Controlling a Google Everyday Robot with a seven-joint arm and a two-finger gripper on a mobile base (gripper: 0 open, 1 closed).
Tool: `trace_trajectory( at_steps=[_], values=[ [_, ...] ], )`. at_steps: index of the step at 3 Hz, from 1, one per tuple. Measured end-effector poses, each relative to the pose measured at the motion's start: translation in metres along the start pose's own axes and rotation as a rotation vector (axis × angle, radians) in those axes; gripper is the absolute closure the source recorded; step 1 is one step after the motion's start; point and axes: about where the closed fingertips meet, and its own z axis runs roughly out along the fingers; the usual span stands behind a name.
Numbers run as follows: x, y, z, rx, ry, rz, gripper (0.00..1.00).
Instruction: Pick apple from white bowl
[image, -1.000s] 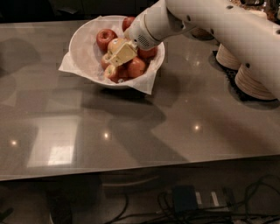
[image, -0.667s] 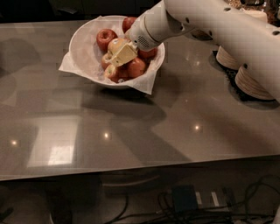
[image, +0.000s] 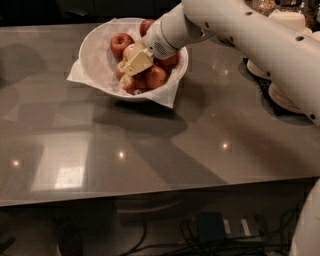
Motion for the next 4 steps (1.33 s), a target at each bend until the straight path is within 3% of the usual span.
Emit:
trace_trajectory(
  at_steps=[3, 4],
  values=[
    [-0.018, 0.014, -0.006, -0.044, -0.012, -0.033, 0.99],
    [-0.034, 0.021, -0.022, -0.061, -0.019, -0.079, 1.00]
  ],
)
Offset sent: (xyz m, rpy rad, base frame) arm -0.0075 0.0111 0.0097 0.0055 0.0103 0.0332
